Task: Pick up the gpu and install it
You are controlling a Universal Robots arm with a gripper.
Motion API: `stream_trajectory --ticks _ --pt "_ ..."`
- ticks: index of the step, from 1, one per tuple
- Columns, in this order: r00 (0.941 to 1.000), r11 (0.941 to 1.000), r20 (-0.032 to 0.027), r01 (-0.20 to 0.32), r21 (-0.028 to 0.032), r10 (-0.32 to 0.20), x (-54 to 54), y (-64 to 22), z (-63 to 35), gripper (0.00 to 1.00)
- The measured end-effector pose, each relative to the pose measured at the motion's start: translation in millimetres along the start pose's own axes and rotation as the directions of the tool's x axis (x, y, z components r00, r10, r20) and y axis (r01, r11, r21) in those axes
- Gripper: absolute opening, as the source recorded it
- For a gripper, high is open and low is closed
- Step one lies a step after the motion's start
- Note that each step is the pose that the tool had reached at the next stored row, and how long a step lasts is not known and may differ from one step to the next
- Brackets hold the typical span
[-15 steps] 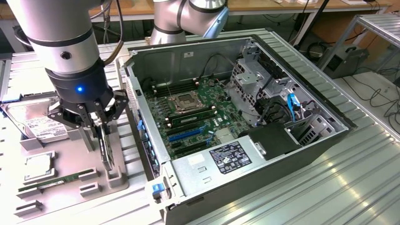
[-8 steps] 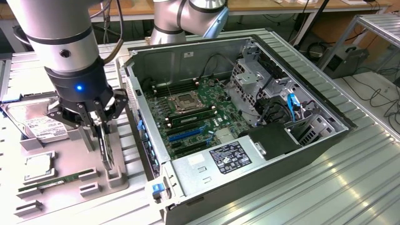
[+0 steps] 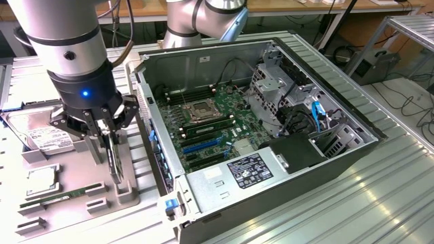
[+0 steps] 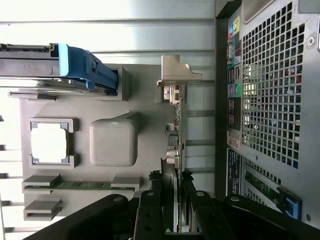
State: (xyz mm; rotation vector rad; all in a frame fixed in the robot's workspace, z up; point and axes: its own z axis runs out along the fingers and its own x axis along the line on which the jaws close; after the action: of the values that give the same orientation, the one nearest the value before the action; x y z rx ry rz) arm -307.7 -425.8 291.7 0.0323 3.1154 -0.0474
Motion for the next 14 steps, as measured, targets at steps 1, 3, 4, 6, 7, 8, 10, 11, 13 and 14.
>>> stream_trajectory --ticks 1,3,4,6,7,8,10,11,13,14 --pt "1.0 1.0 0.0 0.0 0.0 0.0 0.0 0.0 -0.3 0.27" --pt "1.0 1.0 0.0 0.0 0.0 0.0 0.0 0.0 -0.9 0.27" --pt "1.0 1.0 0.0 0.0 0.0 0.0 0.0 -0.1 -1.3 0.27" --pt "1.0 1.0 -0.0001 0.0 0.0001 0.0 0.0 -0.1 -2.1 0.27" --pt "1.0 1.0 -0.0001 0.0 0.0001 0.0 0.0 -0.1 -2.5 0.27" --pt "1.0 1.0 -0.0001 0.0 0.0 0.0 -0.1 -0.1 -2.8 0.27" --pt "1.0 1.0 0.0 0.0 0.0 0.0 -0.1 -0.1 -3.6 0.27" --pt "1.0 1.0 -0.0001 0.0 0.0 0.0 -0.1 -0.1 -4.0 0.27" --pt "1.0 1.0 -0.0001 0.0 0.0001 0.0 -0.1 -0.2 -4.9 0.27" --pt "1.0 1.0 -0.0001 0.0 0.0001 0.0 -0.1 -0.2 -5.4 0.27"
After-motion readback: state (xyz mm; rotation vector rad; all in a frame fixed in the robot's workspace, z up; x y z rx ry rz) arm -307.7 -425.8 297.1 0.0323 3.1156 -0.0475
